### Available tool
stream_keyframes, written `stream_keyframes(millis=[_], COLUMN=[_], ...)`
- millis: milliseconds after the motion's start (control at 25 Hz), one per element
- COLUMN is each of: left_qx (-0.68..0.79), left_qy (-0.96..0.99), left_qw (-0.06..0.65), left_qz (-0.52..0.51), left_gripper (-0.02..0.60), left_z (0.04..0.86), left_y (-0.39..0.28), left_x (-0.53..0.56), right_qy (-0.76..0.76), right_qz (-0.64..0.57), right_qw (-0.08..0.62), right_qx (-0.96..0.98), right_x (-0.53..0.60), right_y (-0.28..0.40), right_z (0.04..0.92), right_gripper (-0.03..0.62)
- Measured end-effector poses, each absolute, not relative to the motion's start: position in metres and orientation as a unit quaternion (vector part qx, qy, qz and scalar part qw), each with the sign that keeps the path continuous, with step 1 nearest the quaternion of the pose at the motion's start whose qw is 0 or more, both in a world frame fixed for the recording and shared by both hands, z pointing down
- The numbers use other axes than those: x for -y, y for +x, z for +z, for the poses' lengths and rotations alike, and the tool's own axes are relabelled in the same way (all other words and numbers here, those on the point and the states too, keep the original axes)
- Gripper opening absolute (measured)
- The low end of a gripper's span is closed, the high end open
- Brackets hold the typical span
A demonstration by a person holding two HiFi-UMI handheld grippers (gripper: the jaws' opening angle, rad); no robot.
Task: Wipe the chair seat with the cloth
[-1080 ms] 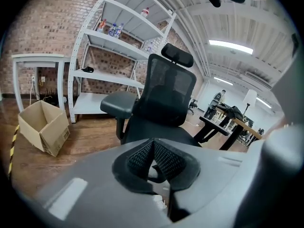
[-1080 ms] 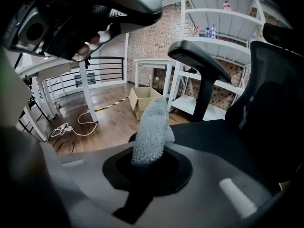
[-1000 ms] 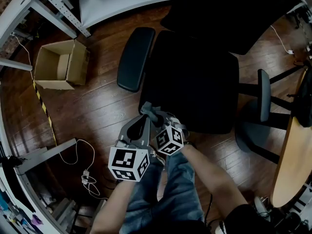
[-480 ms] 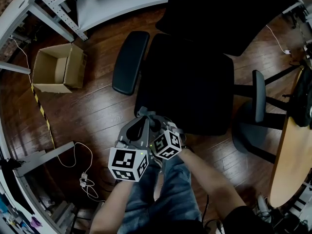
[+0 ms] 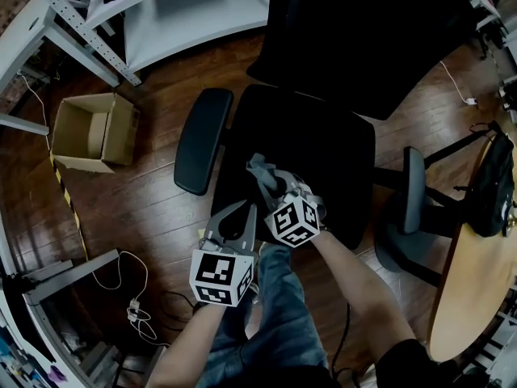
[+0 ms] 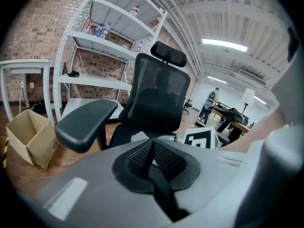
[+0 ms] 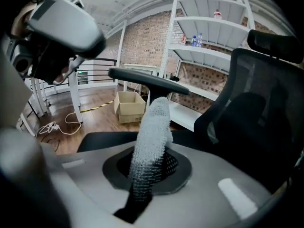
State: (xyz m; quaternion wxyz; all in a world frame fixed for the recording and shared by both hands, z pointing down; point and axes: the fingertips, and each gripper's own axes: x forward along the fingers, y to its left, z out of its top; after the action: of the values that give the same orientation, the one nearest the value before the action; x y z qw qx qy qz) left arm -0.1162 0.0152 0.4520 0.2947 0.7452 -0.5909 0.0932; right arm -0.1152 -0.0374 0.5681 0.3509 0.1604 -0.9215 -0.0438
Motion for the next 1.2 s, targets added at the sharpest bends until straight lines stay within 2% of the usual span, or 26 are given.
stream_keyframes(millis=[240, 640, 960, 1200], left_qx=[0.595, 0.616, 0.631, 0.634], left_qy=[0.74, 0.714, 0.69, 0.683], left_qw=[0.3, 0.321, 0.343, 0.351], left_qz=[0.088, 0.085, 0.087, 0.092], left_gripper=[-0.002, -0.002, -0.002, -0.002], left_z=[0.451, 0.472, 0.493, 0.501], left_y=[-0.105, -0.116, -0.128, -0.13], left_x=[0.038, 0.108, 0.126, 0.13], right_qy=[0.161, 0.141, 0.121, 0.107], right_qz=[-0.072, -0.092, -0.103, -0.097], right_qw=[0.374, 0.441, 0.485, 0.492], right_qx=[0.91, 0.882, 0.86, 0.858], right_x=[0.13, 0.254, 0.301, 0.299], right_y=[-0.103, -0.096, -0.09, -0.086], right_z=[0.566, 0.617, 0.655, 0.671], right_gripper=[0.014, 0.014, 0.014, 0.014])
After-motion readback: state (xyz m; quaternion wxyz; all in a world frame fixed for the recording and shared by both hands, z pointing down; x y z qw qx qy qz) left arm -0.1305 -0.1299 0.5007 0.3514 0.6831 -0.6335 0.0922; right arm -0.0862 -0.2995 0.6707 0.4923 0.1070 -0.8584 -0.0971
